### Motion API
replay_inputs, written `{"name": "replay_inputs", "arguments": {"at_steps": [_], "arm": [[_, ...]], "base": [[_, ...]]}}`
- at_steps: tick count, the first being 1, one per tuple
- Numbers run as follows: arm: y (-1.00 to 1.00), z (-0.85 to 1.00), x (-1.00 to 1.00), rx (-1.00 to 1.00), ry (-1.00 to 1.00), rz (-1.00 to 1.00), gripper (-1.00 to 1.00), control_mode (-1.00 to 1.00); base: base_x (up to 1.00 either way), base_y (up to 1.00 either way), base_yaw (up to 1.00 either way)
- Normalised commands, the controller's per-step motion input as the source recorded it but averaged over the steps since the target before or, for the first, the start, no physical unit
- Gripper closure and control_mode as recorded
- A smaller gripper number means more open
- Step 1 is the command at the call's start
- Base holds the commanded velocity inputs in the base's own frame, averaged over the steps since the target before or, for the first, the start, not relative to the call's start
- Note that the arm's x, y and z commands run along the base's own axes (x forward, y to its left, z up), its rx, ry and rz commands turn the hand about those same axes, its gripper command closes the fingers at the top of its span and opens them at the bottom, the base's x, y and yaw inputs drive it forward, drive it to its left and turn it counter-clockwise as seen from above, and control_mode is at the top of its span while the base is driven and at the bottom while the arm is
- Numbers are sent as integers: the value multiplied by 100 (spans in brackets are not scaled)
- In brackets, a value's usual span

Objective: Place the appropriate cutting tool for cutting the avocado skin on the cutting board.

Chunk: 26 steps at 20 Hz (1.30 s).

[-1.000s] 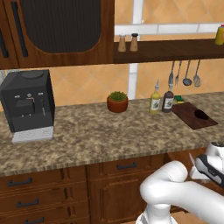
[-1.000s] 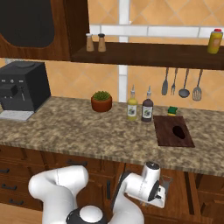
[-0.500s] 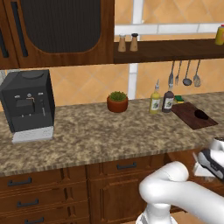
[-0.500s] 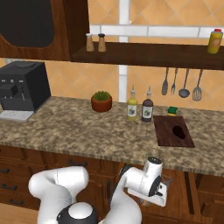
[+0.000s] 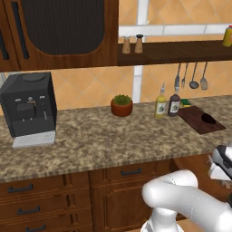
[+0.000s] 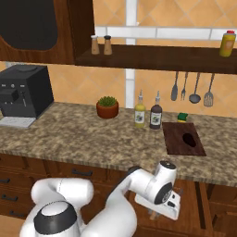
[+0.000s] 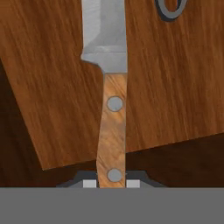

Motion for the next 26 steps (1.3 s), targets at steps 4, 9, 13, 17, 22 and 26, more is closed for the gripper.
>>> {"name": "replay_inputs", "arguments": {"at_steps": [4, 9, 13, 17, 22, 26], "arm": [[0, 63, -35, 1, 0, 0, 100, -100], [-2, 75, -23, 3, 0, 0, 100, -100], [0, 69, -43, 1, 0, 0, 100, -100], [10, 75, 1, 0, -3, -3, 100, -100], [13, 60, 75, 0, -3, -6, 100, -100], [-7, 21, 100, 0, 0, -5, 100, -100]], "base": [[0, 0, 0], [0, 0, 0], [0, 0, 0], [0, 0, 0], [0, 0, 0], [0, 0, 0]]}}
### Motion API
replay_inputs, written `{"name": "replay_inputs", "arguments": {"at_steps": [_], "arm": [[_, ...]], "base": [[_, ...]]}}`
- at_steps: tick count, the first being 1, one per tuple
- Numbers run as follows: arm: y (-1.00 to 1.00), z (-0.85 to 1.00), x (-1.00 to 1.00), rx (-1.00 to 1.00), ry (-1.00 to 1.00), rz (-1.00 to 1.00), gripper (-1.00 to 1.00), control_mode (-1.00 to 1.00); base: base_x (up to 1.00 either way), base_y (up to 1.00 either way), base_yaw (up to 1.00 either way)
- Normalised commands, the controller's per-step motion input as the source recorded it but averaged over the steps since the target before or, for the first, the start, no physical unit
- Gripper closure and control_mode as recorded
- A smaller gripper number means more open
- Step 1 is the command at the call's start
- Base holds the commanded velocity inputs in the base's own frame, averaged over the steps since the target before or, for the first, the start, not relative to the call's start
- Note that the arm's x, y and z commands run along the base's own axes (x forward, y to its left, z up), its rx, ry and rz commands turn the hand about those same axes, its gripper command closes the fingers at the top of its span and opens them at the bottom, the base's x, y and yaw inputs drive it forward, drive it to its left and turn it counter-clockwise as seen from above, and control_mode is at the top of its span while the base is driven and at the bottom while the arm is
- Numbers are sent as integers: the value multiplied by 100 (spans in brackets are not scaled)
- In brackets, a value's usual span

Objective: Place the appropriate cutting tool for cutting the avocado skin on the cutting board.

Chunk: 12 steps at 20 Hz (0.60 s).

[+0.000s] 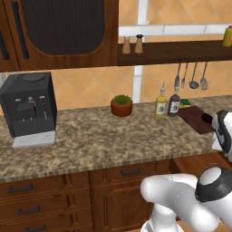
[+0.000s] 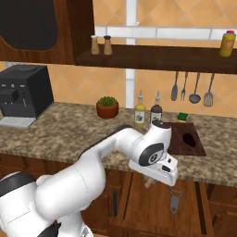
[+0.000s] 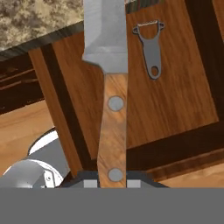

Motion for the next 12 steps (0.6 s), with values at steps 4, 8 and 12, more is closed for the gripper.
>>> {"name": "replay_inputs", "arguments": {"at_steps": [4, 8, 12], "arm": [[-17, 2, 100, 0, 0, -2, 100, -100], [-24, 0, 100, 0, 0, 0, 100, -100], [-28, 0, 100, 0, 0, 0, 100, -100]], "base": [[0, 0, 0], [0, 0, 0], [0, 0, 0]]}}
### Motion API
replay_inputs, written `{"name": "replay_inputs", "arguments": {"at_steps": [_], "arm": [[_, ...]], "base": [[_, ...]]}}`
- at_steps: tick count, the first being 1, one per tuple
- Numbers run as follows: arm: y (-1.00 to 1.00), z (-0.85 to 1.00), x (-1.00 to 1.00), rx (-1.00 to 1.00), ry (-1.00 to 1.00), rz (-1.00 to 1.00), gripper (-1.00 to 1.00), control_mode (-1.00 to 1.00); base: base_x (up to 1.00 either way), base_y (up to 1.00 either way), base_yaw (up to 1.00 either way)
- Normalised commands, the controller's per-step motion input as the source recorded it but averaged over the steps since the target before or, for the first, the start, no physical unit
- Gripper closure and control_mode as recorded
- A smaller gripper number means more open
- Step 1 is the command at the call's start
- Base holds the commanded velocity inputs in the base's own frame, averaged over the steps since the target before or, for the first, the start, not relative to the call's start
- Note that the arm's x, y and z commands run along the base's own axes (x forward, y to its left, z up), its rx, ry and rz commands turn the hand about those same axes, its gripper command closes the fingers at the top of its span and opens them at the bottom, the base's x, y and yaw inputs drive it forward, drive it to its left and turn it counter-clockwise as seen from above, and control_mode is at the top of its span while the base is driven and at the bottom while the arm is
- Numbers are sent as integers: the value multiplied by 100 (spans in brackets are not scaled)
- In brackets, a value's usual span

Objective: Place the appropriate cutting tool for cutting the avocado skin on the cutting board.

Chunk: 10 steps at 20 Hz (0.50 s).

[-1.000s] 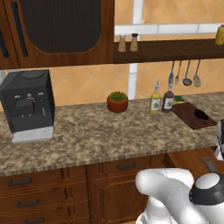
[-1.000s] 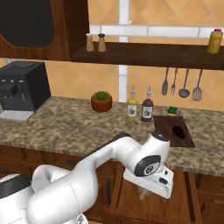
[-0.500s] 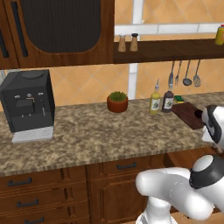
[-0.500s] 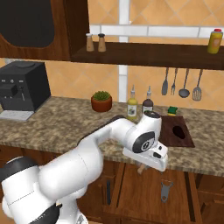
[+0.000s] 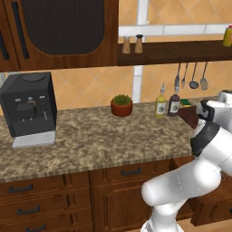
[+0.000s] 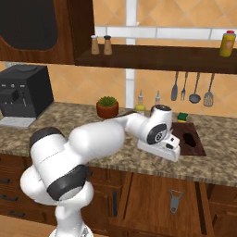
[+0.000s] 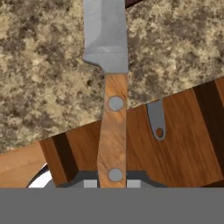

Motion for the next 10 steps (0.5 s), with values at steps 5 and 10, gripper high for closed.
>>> {"name": "replay_inputs", "arguments": {"at_steps": [5, 10], "arm": [[-28, 0, 98, 0, 1, 0, 100, -100], [-27, -9, 63, 0, -1, 1, 100, -100]], "base": [[0, 0, 0], [0, 0, 0]]}}
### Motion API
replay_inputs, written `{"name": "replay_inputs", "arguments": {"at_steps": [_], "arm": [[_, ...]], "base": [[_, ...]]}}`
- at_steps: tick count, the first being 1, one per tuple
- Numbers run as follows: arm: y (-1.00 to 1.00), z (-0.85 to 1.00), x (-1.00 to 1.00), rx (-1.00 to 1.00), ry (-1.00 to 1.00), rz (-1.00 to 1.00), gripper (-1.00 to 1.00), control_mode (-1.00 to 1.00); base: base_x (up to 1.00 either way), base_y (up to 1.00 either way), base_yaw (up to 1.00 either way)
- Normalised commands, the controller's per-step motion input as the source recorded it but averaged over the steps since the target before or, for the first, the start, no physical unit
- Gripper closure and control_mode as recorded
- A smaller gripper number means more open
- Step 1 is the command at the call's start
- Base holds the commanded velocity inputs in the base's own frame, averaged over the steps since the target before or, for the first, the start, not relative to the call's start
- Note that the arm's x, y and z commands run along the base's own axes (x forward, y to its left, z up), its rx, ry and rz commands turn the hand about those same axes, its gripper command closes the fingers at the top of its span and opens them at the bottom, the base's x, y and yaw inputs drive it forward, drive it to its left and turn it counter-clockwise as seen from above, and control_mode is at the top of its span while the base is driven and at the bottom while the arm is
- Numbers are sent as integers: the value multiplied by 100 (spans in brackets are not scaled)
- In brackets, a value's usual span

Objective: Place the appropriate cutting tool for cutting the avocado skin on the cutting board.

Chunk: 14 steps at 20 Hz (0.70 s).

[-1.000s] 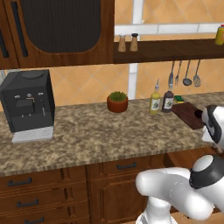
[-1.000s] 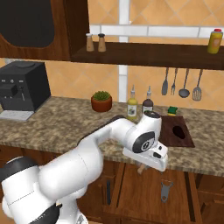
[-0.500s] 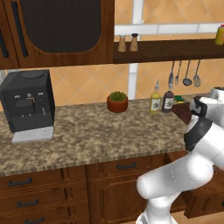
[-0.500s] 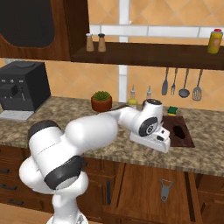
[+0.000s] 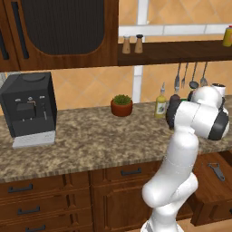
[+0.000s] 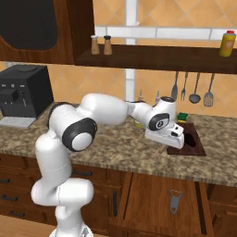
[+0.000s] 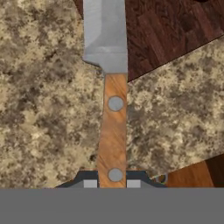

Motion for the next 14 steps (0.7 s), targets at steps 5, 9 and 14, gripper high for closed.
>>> {"name": "replay_inputs", "arguments": {"at_steps": [5, 9, 14], "arm": [[-40, -10, 53, 0, -3, 2, 100, -100], [-4, -10, 40, 2, -2, 1, 100, -100], [0, -30, 18, 0, 0, 0, 100, -100]], "base": [[0, 0, 0], [0, 0, 0], [0, 0, 0]]}}
